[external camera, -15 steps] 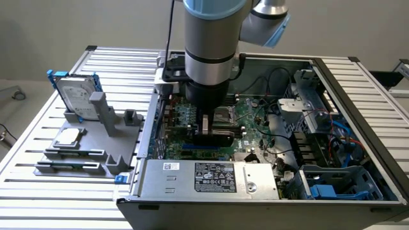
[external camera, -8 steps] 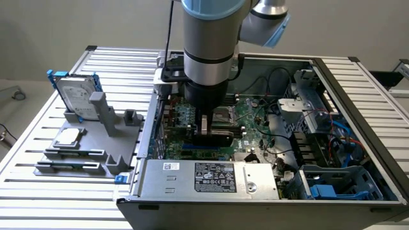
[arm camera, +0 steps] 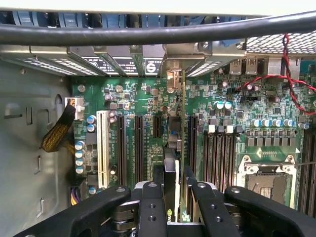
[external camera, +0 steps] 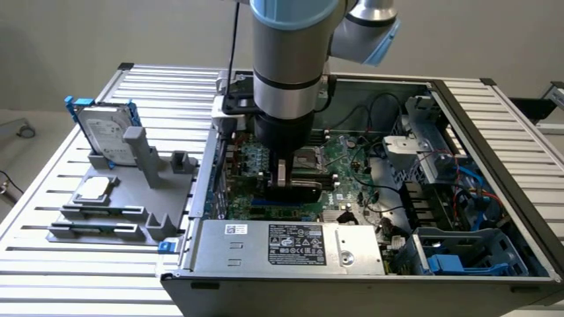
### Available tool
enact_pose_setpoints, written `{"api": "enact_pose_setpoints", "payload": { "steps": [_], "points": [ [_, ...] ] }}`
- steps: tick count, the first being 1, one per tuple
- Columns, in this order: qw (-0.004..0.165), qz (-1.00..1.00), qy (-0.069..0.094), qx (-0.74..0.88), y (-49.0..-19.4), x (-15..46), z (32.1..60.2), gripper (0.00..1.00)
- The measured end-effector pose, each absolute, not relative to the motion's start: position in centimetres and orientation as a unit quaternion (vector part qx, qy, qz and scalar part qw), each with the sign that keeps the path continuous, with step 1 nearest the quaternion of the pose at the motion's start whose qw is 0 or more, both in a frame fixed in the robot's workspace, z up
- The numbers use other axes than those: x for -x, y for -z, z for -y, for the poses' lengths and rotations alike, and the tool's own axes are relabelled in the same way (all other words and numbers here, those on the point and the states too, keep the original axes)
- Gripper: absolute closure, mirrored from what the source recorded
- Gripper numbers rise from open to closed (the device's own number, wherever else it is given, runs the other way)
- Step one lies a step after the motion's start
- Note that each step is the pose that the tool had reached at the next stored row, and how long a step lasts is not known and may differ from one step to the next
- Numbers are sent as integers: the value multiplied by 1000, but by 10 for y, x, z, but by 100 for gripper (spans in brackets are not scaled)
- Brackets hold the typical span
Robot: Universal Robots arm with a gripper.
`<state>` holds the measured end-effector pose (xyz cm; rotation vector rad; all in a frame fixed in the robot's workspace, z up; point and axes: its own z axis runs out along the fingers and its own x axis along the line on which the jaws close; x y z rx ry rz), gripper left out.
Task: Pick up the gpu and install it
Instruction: 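Insert the gpu into the slot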
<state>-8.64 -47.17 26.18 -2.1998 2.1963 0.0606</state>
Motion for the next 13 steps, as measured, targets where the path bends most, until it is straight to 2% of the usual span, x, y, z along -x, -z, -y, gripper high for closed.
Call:
{"api": "enact_pose_setpoints", "payload": {
  "steps": [13],
  "points": [
    [13,-704,-23,709,-260,86,472,74]
  ]
}}
